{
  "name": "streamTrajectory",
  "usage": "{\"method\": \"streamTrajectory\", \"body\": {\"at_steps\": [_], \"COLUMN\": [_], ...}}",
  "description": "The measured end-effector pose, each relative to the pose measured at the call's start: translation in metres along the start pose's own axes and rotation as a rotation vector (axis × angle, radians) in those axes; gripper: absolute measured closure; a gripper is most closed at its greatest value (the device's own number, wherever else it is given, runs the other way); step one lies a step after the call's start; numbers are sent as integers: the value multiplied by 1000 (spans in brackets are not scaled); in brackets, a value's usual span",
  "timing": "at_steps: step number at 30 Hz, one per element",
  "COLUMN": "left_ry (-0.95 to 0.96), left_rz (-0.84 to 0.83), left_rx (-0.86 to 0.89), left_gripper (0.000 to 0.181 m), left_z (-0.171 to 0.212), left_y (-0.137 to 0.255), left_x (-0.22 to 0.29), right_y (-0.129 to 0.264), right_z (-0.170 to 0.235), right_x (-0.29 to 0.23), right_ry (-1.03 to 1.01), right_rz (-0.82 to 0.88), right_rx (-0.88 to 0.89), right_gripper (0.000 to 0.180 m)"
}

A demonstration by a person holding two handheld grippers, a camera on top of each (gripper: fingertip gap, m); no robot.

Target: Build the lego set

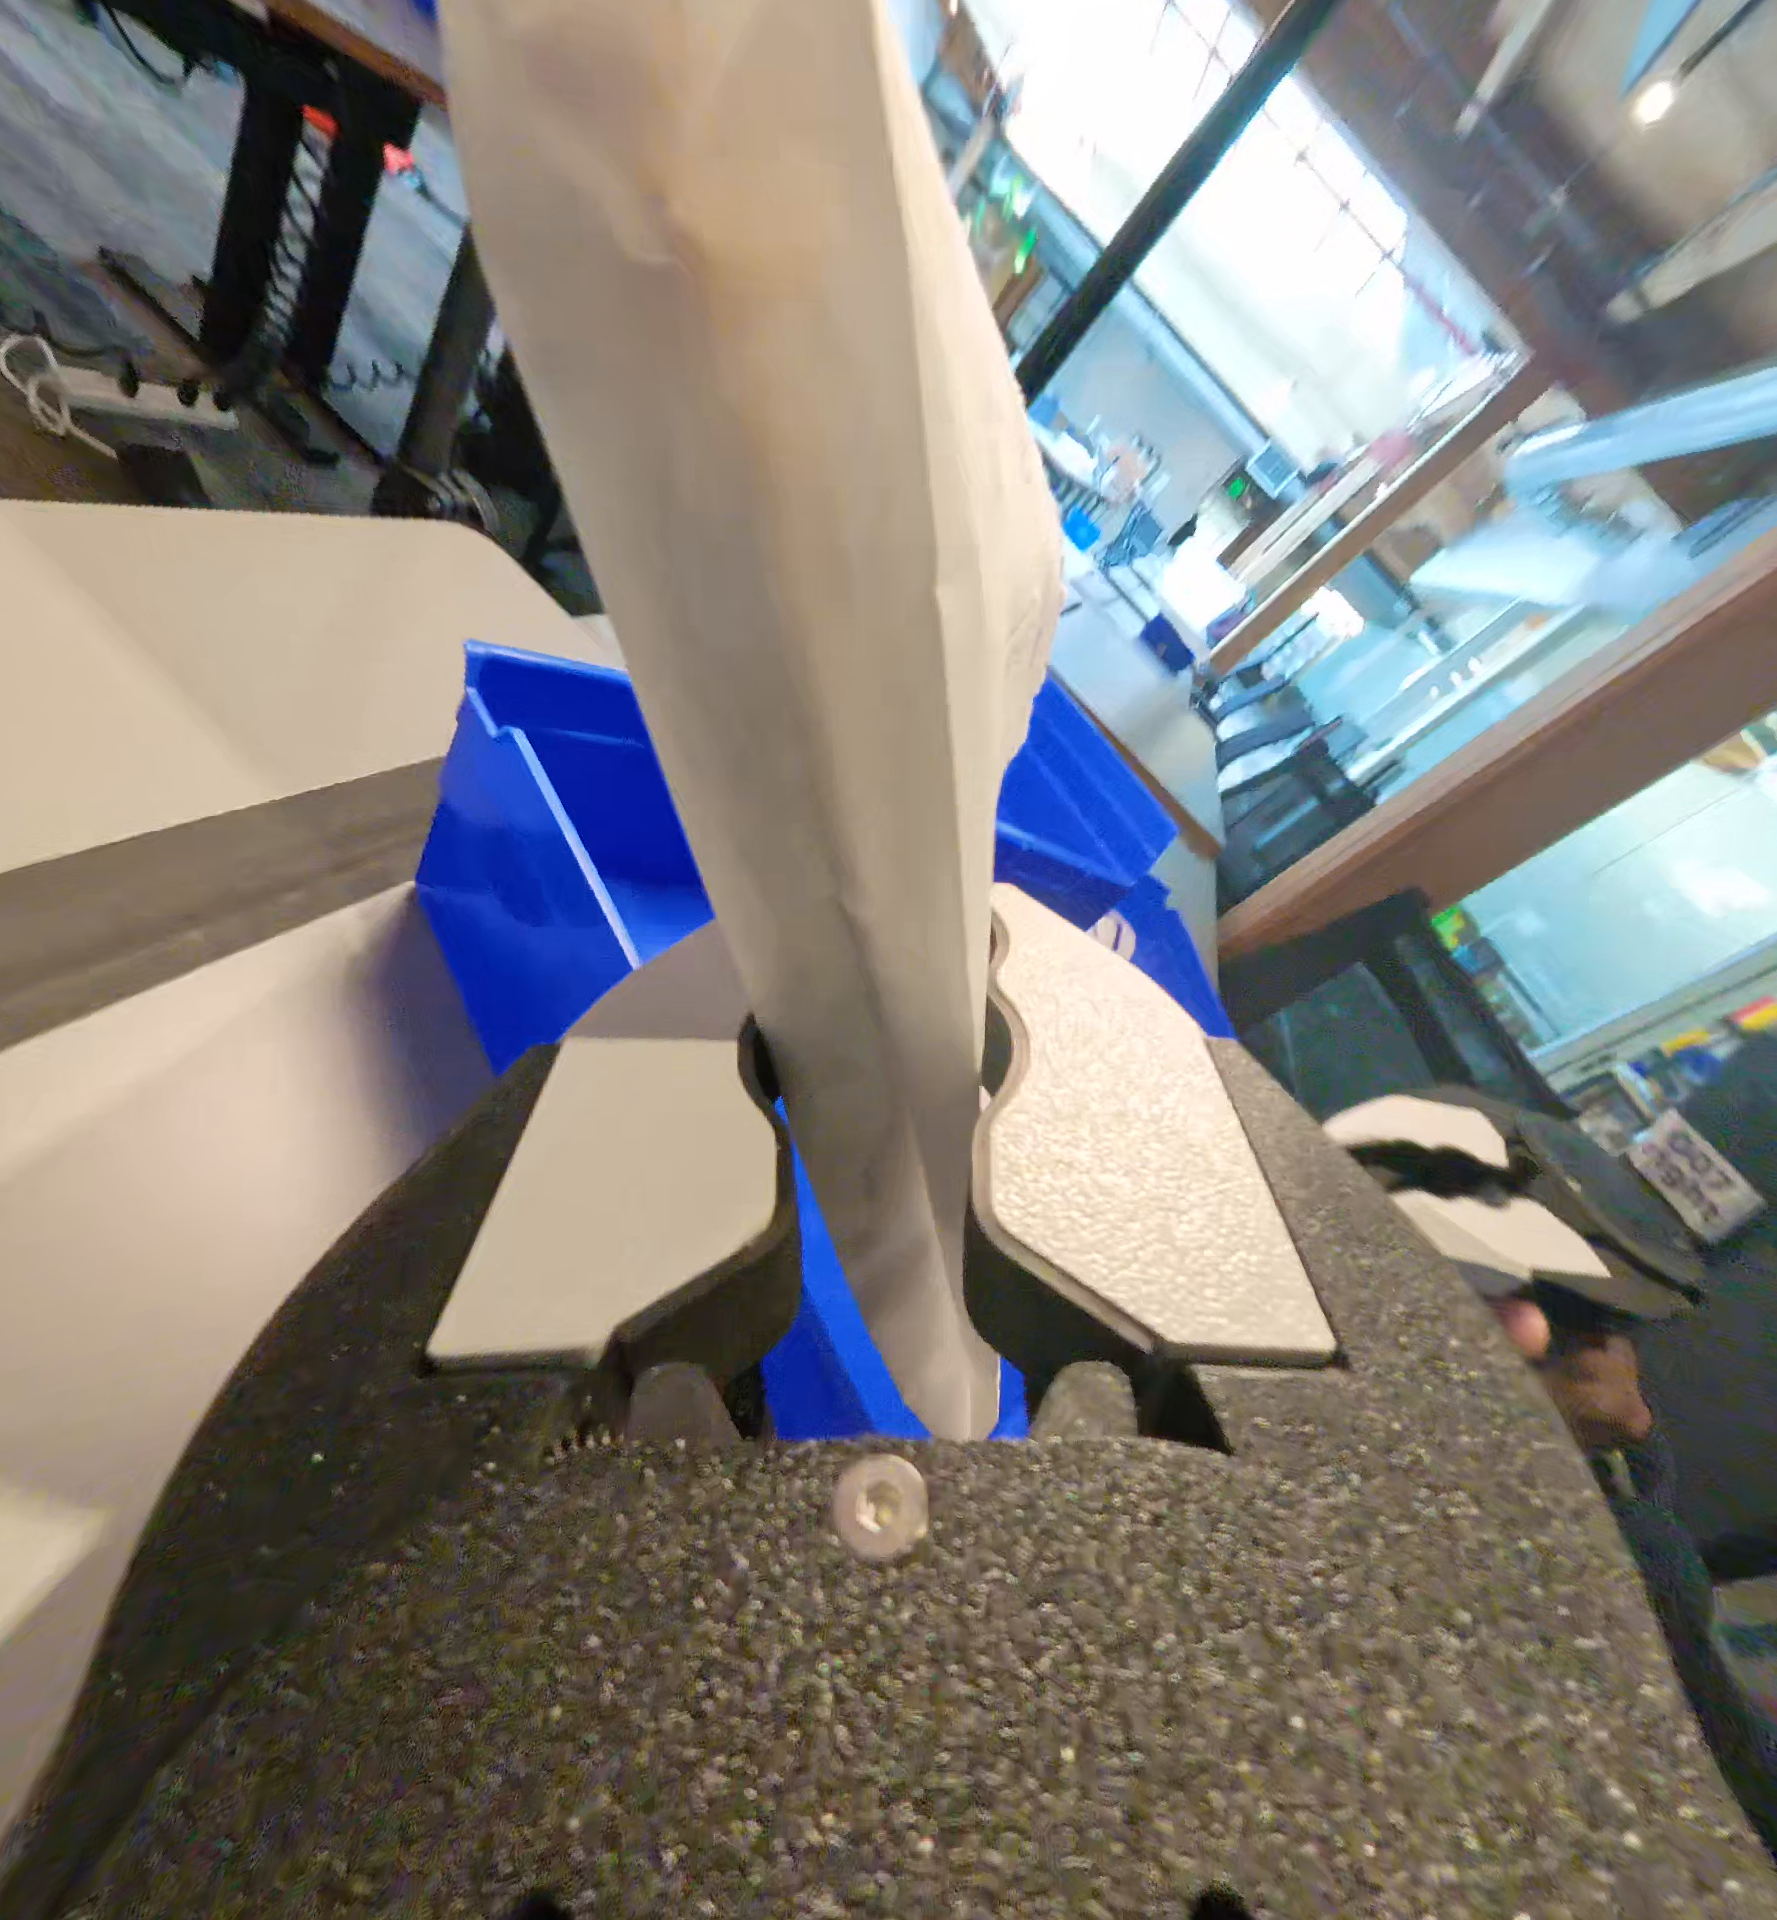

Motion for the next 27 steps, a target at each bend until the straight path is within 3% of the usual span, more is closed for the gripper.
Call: {"method": "streamTrajectory", "body": {"at_steps": [6, 13, 27], "left_ry": [-128, -352, -687], "left_rz": [-20, -4, -80], "left_rx": [-195, -422, -821], "left_gripper": [149, 149, 152], "left_z": [2, -3, 23], "left_y": [-52, -82, -116], "left_x": [-20, -20, -12], "right_y": [32, 29, 32], "right_z": [42, 82, 88], "right_x": [6, 16, 10], "right_ry": [-13, -19, 119], "right_rz": [72, 41, 57], "right_rx": [14, 19, 64], "right_gripper": [162, 161, 163]}}
Point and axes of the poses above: each gripper's, where its closed fingertips meet, y back along the fingers, z out of its underside, x = y × z across the jaws, the point moved 6 cm from there along y, back along the fingers, and after that the axes turned 15 degrees about x, right-handed, at the moved point
